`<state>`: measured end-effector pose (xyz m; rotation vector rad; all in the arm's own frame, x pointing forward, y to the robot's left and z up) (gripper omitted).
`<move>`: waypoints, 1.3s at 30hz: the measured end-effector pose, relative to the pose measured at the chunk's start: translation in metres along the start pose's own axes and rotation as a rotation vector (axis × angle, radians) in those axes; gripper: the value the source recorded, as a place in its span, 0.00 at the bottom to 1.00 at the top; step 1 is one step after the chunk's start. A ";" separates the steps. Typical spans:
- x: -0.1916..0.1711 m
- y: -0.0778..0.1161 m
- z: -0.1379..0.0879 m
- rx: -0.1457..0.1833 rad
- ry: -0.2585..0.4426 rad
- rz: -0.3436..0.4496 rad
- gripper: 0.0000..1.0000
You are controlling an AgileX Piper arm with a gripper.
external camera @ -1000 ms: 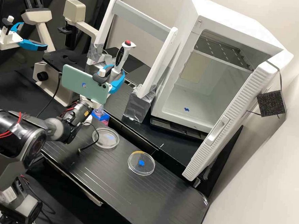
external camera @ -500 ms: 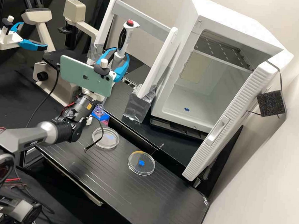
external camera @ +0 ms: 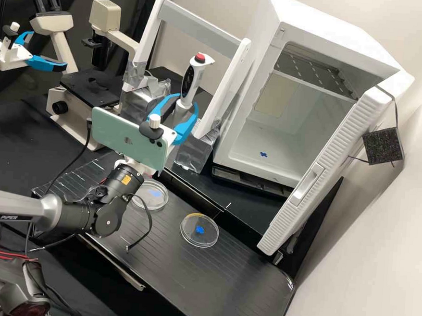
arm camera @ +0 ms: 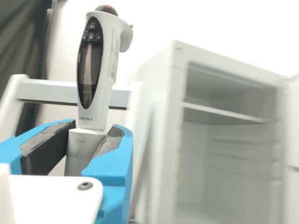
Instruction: Use the pipette
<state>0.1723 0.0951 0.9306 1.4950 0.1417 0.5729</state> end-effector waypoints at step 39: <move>0.018 -0.003 -0.034 0.030 0.169 -0.053 0.00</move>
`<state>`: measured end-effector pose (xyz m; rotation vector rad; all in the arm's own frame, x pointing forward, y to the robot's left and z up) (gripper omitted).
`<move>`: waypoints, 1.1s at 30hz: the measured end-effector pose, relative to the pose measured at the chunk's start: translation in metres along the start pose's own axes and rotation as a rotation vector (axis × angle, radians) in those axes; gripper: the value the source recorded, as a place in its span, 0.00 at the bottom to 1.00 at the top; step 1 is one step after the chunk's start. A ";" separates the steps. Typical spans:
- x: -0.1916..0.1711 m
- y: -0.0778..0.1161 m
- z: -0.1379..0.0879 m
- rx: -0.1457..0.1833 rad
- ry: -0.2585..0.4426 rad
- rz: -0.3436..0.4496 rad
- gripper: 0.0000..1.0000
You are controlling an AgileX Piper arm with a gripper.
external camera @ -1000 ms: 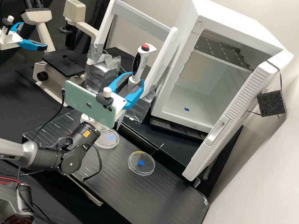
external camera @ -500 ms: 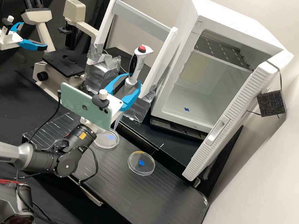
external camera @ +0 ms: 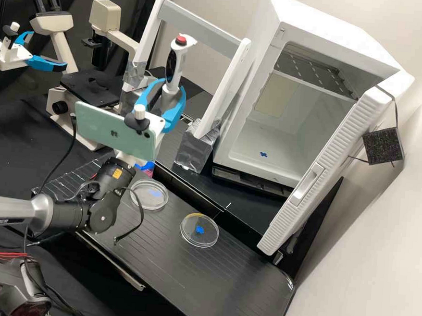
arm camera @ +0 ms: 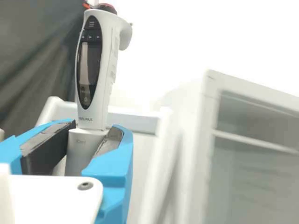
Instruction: Use the pipette
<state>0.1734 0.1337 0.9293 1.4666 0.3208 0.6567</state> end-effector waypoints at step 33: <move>0.202 -0.013 -0.006 0.054 -0.254 -0.239 0.00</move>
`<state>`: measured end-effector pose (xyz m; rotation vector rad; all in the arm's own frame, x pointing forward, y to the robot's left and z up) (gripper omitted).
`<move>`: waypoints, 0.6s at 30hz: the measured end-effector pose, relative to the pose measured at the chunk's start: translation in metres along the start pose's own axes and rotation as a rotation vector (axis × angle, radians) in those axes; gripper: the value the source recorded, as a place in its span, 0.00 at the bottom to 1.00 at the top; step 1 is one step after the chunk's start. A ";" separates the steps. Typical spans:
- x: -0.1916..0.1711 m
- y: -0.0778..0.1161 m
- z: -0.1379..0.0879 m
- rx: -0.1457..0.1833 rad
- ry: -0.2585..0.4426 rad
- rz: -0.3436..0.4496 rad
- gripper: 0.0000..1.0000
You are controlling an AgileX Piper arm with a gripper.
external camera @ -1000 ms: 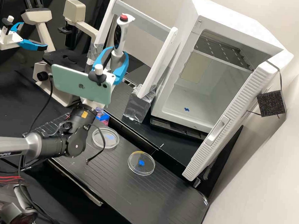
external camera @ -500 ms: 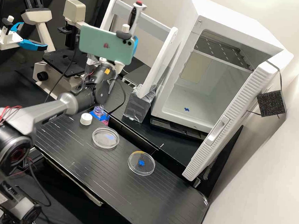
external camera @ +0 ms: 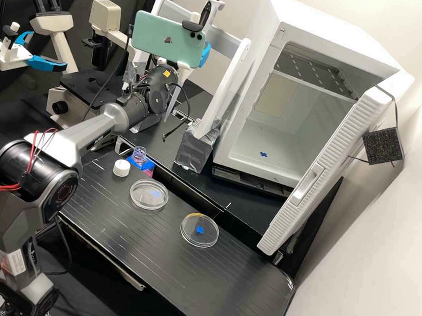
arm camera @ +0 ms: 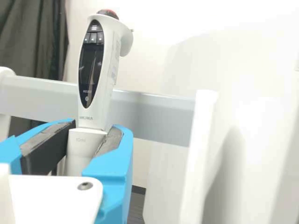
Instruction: Use the pipette
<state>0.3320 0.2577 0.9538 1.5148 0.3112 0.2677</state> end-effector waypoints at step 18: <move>0.016 -0.022 -0.002 0.016 -0.040 -0.072 0.00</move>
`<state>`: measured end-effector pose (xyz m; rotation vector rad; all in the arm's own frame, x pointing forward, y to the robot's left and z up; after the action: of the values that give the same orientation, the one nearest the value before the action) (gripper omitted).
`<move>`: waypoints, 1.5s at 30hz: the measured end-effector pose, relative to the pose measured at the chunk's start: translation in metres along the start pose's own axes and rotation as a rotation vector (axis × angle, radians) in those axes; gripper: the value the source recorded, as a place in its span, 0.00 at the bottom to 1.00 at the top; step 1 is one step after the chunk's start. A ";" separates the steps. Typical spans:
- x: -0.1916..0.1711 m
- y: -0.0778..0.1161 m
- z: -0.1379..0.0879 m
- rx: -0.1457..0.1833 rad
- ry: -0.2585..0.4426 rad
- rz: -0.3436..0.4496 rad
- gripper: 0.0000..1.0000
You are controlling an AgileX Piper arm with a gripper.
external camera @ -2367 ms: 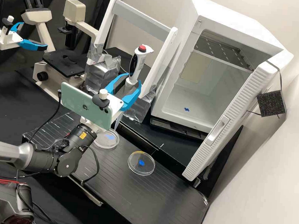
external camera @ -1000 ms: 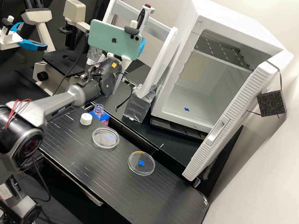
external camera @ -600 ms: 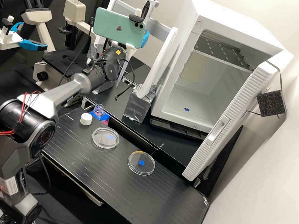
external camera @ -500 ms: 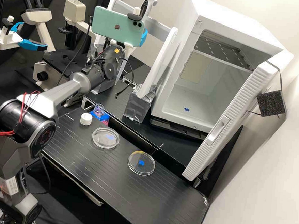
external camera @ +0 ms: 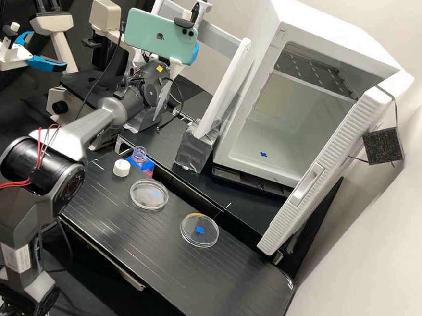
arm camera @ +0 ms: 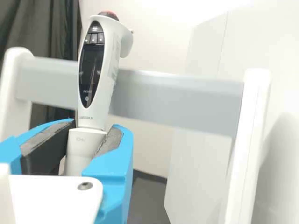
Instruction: Use the pipette
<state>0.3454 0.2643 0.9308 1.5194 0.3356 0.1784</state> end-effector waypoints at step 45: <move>-0.002 -0.021 0.009 0.038 0.019 -0.045 1.00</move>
<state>0.3450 0.2540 0.9101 1.5467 0.3904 0.1516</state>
